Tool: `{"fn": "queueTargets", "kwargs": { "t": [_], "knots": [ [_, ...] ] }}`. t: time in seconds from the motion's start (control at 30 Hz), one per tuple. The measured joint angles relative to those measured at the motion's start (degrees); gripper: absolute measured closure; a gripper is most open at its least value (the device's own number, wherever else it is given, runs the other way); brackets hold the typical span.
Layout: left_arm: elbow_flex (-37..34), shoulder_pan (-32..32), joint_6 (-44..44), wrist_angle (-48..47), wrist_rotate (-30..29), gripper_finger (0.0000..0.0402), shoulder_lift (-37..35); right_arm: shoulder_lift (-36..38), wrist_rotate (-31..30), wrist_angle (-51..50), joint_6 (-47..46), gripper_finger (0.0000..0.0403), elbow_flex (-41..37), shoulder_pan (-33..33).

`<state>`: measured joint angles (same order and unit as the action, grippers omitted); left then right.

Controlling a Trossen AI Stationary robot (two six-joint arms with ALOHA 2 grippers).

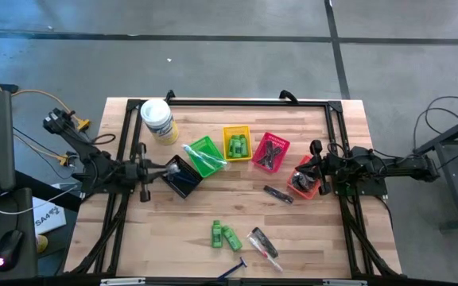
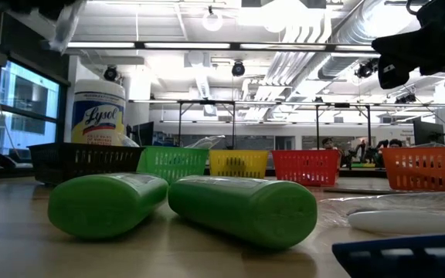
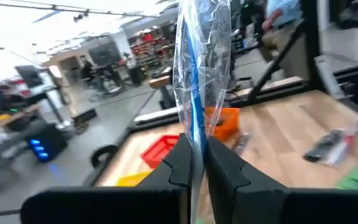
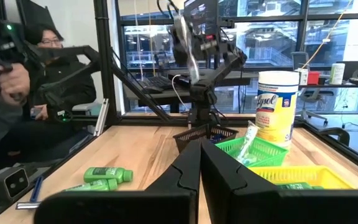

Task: Pick & Place Travel size toiletries
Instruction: Put the blue toothbrush into the green bin

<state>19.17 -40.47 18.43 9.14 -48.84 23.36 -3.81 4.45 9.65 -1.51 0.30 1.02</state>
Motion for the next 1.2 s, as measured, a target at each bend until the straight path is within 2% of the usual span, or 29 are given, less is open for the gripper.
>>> {"fn": "queueTargets", "kwargs": {
  "t": [0.1, 0.23, 0.43, 0.57, 0.73, 0.87, 0.97, 1.2],
  "knots": [
    [6.12, 0.49, 1.99, -1.82, -2.94, 0.0385, 4.55, 0.00, 0.00, 0.00, -0.12, 0.0398, 0.01, -0.01],
    [12.74, 6.49, 2.74, -6.08, -1.19, 0.0385, 11.35, 0.00, 0.00, 0.00, 0.06, 0.0398, 0.01, -0.01],
    [17.32, 23.37, -4.42, -8.27, 9.38, 0.0385, 21.26, 0.00, 0.64, -0.03, -0.17, 0.0398, 0.02, 0.00],
    [17.35, 34.54, -5.14, -8.21, 22.11, 0.0385, 27.89, 0.00, 1.03, -0.19, -0.16, 0.0398, 0.02, -0.02],
    [17.36, 44.75, -15.31, 3.06, 35.12, 0.0385, 35.24, 0.00, 1.04, -0.46, -0.18, 0.0398, 0.02, 0.00],
    [17.36, 47.32, -18.70, 8.28, 42.26, 0.0385, 39.85, 0.00, 1.05, -0.57, -0.16, 0.0398, 0.00, 0.00],
    [16.66, 47.34, -18.26, 11.56, 42.38, 0.0385, 42.33, 0.00, 1.37, -0.72, -0.18, 0.0398, 0.00, -0.01],
    [7.96, 47.60, -18.74, 31.57, 41.57, 0.0385, 43.98, 0.00, 1.68, -1.99, -0.21, 0.0398, 0.02, 0.00]
  ]
}}
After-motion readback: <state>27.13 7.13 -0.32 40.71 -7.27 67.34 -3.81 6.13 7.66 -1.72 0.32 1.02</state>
